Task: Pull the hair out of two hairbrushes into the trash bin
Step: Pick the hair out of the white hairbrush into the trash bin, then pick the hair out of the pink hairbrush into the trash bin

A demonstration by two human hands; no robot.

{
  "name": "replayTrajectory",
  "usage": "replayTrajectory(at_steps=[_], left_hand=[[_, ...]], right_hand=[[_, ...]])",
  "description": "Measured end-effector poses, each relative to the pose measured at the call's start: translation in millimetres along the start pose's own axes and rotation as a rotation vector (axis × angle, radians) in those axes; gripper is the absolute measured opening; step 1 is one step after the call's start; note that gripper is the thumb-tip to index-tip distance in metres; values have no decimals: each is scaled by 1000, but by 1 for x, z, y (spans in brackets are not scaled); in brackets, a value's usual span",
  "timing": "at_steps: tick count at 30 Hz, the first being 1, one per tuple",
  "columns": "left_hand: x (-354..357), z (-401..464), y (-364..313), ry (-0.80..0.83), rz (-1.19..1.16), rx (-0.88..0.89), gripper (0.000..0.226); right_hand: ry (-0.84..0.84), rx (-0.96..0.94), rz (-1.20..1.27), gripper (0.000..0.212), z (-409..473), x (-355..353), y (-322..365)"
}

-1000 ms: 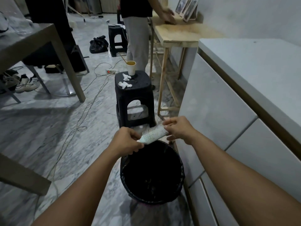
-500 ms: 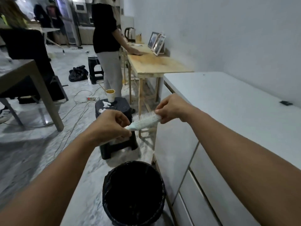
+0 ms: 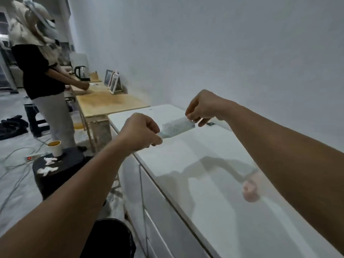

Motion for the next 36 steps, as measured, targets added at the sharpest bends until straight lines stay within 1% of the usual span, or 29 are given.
replayTrajectory(at_steps=[7, 11, 16, 20, 25, 28, 30, 32, 33, 34, 36], left_hand=[[117, 10, -29, 64, -37, 26, 22], [163, 15, -33, 81, -21, 31, 23], [206, 21, -39, 101, 44, 41, 24], [231, 27, -41, 126, 60, 50, 24], [248, 29, -36, 146, 97, 42, 26], [250, 30, -37, 141, 132, 57, 32], [246, 28, -45, 92, 222, 101, 38], [240, 22, -58, 39, 256, 150, 32], [240, 18, -64, 53, 225, 152, 26], [242, 15, -68, 100, 176, 146, 25], [253, 3, -75, 265, 141, 116, 39]], right_hand=[[-20, 158, -67, 29, -26, -36, -107], [-18, 217, -110, 32, -36, -45, -149], [25, 261, -146, 39, -45, -50, -186], [57, 286, -170, 45, -50, -50, -208], [94, 285, -165, 46, -50, -42, -229], [105, 275, -141, 38, -50, -43, -237], [108, 275, -153, 30, -55, -50, -238], [143, 296, -174, 23, -62, -57, -238], [183, 312, -182, 21, -67, -58, -238], [229, 330, -191, 21, -71, -58, -237], [305, 357, -207, 23, -80, -56, -236]])
Point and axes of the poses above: each hand's wrist, its own z-axis towards the middle knuckle, its own x-axis out of the palm, y = z × x, the point moved 8 cm from there along z, towards the middle knuckle, and after that the axes turned 12 degrees about -z, right-handed, at the moved point
